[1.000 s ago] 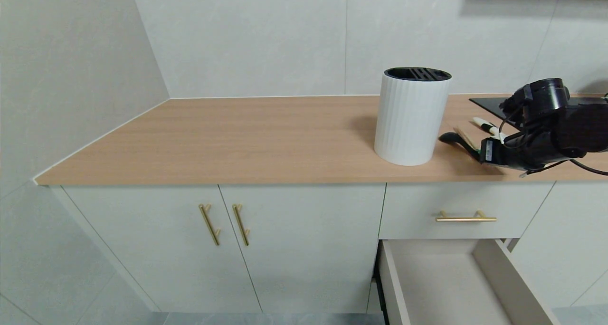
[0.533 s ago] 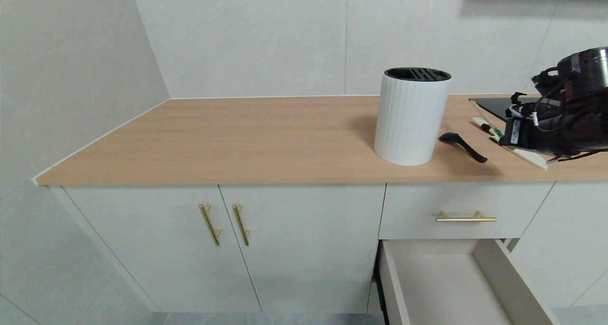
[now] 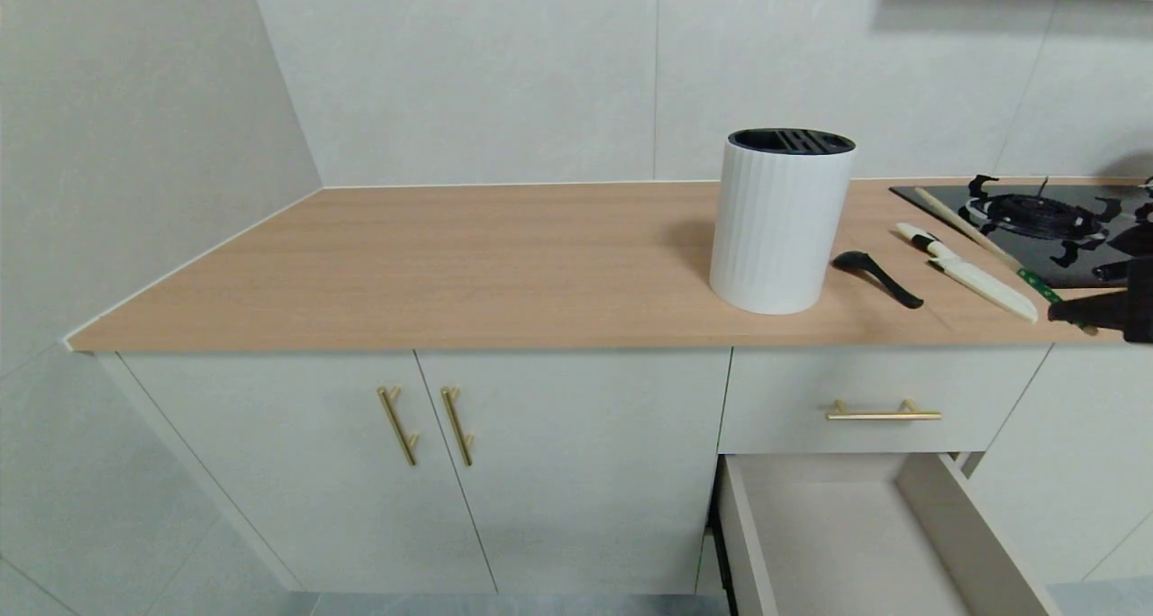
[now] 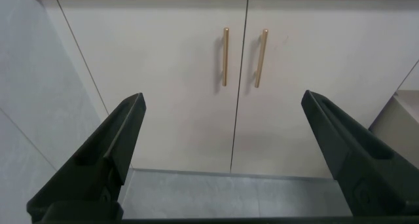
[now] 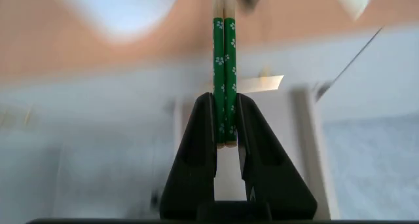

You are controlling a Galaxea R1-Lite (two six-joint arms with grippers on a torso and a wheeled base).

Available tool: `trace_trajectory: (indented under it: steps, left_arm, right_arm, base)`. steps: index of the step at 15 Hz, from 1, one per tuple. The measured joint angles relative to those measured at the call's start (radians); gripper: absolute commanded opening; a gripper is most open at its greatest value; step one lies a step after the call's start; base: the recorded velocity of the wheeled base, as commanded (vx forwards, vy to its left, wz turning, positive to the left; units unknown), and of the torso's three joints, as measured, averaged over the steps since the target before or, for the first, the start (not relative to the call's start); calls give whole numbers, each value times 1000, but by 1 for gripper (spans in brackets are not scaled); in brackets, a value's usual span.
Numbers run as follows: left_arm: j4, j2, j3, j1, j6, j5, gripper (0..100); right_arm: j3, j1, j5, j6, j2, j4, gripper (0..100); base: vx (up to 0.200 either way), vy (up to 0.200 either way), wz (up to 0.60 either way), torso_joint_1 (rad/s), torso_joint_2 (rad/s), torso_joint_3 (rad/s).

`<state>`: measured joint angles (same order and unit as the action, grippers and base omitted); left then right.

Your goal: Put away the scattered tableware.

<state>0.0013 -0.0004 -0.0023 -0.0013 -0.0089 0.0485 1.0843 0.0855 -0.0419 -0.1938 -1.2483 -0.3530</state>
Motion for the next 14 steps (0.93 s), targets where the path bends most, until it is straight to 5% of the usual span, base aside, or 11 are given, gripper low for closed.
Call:
trace_trajectory:
  steps: [3,8,14]
  left_arm:
    - [0,0,0,0,0,0,100]
    - [0,0,0,0,0,0,100]
    - [-1,0,0,0,0,0,100]
  right_arm:
    - [-149,53,-62,47,178,-149,0]
    - [-435,85,-70,135,325,-103,0]
    - [-539,87,-43,114,223,-86,0]
  base:
    - [0,0,0,0,0,0]
    - [0,0,0,0,0,0]
    - [0,0,0,-12,39,24]
